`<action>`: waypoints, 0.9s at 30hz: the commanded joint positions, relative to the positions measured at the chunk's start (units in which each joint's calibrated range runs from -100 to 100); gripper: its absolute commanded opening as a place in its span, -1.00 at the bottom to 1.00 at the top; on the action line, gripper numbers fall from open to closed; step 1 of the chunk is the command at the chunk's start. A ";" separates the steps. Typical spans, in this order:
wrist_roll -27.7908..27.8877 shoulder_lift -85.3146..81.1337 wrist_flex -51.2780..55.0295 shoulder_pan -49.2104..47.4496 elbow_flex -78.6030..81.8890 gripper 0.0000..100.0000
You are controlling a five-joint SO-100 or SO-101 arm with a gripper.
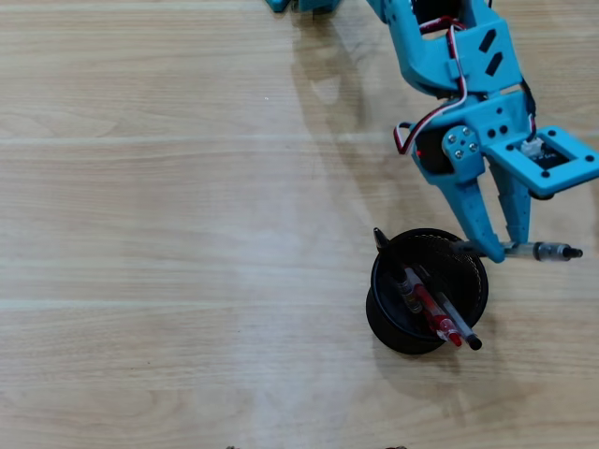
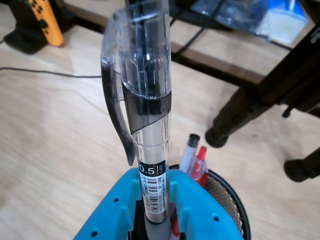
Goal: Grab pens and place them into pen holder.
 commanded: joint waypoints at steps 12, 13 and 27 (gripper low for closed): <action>0.26 6.17 -4.77 1.23 -3.28 -0.91; 0.31 6.17 -4.77 1.07 -3.46 -0.88; 9.41 0.43 0.13 1.23 -5.09 -0.82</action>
